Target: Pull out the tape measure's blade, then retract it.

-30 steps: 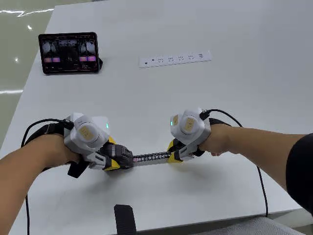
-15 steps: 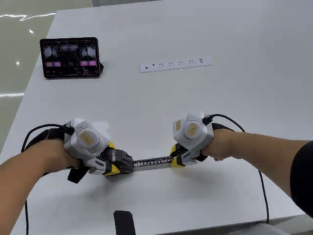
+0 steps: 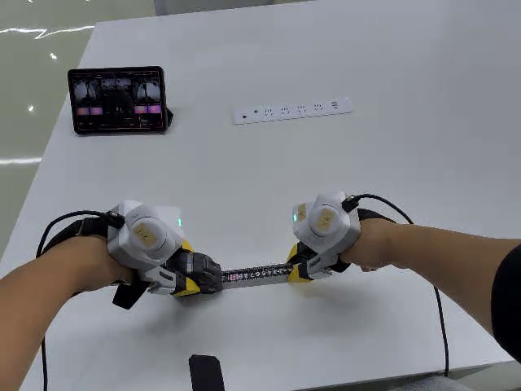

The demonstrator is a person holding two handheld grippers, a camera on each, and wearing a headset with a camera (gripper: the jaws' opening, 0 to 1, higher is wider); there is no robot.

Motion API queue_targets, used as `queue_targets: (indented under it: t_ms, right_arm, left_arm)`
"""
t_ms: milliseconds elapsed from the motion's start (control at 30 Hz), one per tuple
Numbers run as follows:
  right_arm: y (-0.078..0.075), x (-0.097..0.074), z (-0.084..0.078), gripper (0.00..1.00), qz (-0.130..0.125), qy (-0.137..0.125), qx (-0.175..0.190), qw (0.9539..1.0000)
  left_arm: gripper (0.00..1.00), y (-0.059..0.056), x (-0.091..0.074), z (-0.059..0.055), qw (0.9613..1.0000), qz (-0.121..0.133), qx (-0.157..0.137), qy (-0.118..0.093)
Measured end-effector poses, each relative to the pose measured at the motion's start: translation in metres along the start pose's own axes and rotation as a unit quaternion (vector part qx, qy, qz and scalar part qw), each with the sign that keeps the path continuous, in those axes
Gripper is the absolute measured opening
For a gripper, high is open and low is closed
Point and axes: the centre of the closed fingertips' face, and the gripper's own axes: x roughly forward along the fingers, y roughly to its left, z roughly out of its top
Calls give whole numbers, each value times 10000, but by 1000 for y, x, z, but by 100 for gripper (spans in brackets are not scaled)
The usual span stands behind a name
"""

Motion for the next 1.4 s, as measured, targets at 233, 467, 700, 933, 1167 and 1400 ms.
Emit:
queue_targets:
  t_ms: [233,467,700,933,1167,1400]
  right_arm:
    - [0,-3,-4,9,-14,-14,22,10000]
    - [0,-6,-8,9,-18,-16,26,10000]
    - [-1,-9,-12,9,-12,-4,49,10000]
    - [-2,-12,-16,9,-19,13,68,10000]
    - [-3,-14,-19,9,-19,33,79,10000]
    - [-4,-16,-23,9,-27,52,85,9999]
  left_arm:
    - [30,0,0,0,10000,18,24,4]
    - [30,-1,0,1,10000,14,26,12]
    - [30,-1,0,1,10000,24,23,5]
    - [30,0,1,0,10000,24,17,1]
    - [30,1,1,0,10000,32,11,-3]
    - [30,1,1,0,10000,37,9,-9]
